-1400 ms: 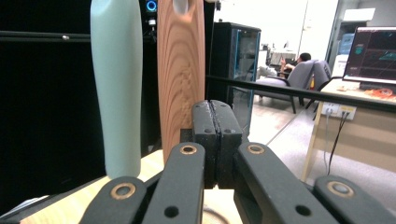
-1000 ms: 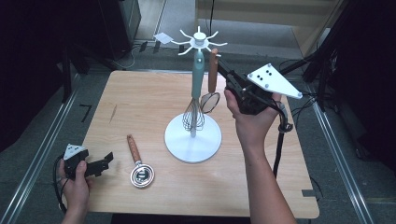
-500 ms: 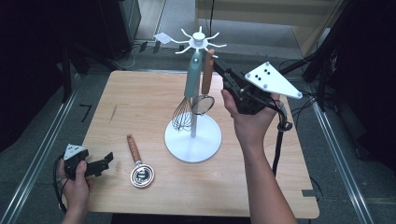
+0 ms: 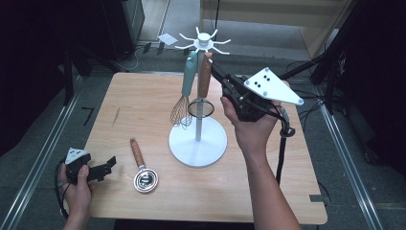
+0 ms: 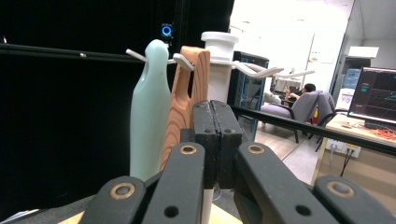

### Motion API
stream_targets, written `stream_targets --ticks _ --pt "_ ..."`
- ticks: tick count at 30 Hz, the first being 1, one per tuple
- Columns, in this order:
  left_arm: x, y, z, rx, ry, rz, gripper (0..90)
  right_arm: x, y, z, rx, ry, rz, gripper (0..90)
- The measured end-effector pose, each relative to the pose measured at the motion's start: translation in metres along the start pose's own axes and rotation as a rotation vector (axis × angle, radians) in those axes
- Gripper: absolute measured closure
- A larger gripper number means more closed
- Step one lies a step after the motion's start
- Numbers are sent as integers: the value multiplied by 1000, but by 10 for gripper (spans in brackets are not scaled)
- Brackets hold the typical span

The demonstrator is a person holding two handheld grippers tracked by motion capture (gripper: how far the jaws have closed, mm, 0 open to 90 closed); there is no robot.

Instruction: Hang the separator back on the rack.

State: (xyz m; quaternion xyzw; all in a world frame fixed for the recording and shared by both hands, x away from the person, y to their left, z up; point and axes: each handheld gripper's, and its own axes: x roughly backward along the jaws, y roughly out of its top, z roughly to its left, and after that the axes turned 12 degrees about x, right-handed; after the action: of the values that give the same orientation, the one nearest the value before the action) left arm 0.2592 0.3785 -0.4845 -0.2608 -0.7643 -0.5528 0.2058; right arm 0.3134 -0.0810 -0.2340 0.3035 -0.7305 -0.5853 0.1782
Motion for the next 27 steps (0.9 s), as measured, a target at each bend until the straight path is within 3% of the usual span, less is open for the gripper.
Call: stream_targets --ticks 15,27 --pt "0 0 0 0 0 -1 0 -2 0 5 7 16 3 900" --pt "0 0 0 4 -2 -6 0 3 -15 0 10 -30 35 874"
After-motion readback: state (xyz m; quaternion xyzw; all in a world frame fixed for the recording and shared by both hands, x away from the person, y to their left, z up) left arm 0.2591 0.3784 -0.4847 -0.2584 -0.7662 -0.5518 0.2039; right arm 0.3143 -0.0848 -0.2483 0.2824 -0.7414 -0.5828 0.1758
